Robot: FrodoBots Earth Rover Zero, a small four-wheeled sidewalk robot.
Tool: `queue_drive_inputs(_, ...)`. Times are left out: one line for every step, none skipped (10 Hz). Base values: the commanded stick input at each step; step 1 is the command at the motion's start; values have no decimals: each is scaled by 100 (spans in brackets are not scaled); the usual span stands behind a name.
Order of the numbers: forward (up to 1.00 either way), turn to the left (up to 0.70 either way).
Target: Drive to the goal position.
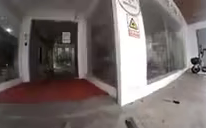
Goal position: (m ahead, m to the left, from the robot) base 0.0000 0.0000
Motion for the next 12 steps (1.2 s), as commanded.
queue_drive_inputs(70, 0)
queue_drive_inputs(70, 0)
queue_drive_inputs(70, 0)
queue_drive_inputs(70, 0)
queue_drive_inputs(70, 0)
queue_drive_inputs(70, 0)
queue_drive_inputs(70, 0)
queue_drive_inputs(70, 0)
queue_drive_inputs(70, 0)
queue_drive_inputs(70, 3)
queue_drive_inputs(70, 6)
queue_drive_inputs(70, 9)
